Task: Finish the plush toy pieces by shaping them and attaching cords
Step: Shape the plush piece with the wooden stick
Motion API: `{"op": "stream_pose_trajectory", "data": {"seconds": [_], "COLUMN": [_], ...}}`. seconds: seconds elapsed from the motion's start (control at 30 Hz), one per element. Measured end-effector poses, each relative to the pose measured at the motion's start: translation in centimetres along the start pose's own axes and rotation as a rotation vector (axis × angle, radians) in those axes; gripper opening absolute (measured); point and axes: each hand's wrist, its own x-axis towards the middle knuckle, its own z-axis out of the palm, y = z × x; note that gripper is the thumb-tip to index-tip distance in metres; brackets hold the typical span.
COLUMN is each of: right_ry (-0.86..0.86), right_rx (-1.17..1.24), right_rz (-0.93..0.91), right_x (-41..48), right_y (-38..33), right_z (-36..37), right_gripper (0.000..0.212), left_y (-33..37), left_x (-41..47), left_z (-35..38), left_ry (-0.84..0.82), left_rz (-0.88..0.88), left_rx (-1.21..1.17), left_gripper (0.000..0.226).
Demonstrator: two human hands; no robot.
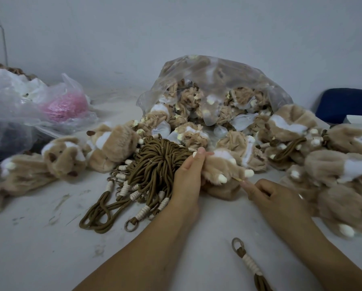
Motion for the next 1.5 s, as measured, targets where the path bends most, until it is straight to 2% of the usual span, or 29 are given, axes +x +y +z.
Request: {"op": "stream_pose_trajectory", "data": {"seconds": [0.17,0.3,0.43,0.57,0.73,0.83,0.97,1.07,1.23,1.37,1.5], "right_ry": [0.052,0.077,0.040,-0.018,-0.031,-0.030,-0.073,-0.096,-0.087,-0.084,-0.083], "right_rx": [-0.031,-0.026,-0.033,-0.052,-0.084,-0.027,0.117,0.139,0.140,0.132,0.107], "right_rz": [-0.133,-0.222,-0.220,-0.215,-0.197,-0.194,-0.168,-0.151,-0.140,-0.129,-0.152], "right_x": [0.2,0.5,0.6,0.4,0.0,0.0,0.1,0.0,-0.3,-0.2,0.1], "right_y": [0.5,0.7,0.7,0.6,0.4,0.5,0.5,0.1,-0.1,0.3,0.5], "right_z": [0.0,-0.1,-0.2,-0.4,-0.1,-0.1,0.2,0.8,1.0,1.1,0.9], "right_gripper": [0.029,0.022,0.019,0.023,0.032,0.042,0.043,0.035,0.048,0.052,0.059], "left_y": [0.1,0.3,0.6,0.8,0.7,0.9,1.2,0.9,0.4,0.4,0.9], "left_x": [0.3,0.4,0.7,0.9,0.6,0.5,0.3,-0.1,-0.6,-0.6,-0.3], "left_z": [-0.4,-0.6,-0.9,-1.2,-0.9,-0.8,-0.8,-0.3,0.2,0.0,-0.4], "left_ry": [-0.018,-0.167,-0.179,-0.173,-0.192,-0.225,-0.289,-0.311,-0.284,-0.275,-0.247], "left_rz": [-0.015,-0.074,-0.159,-0.190,-0.188,-0.186,-0.176,-0.129,-0.048,-0.040,-0.093], "left_rx": [-0.143,-0.324,-0.499,-0.534,-0.508,-0.572,-0.611,-0.472,-0.184,-0.132,-0.176], "left_gripper": [0.025,0.027,0.029,0.038,0.034,0.028,0.025,0.031,0.037,0.033,0.040]}}
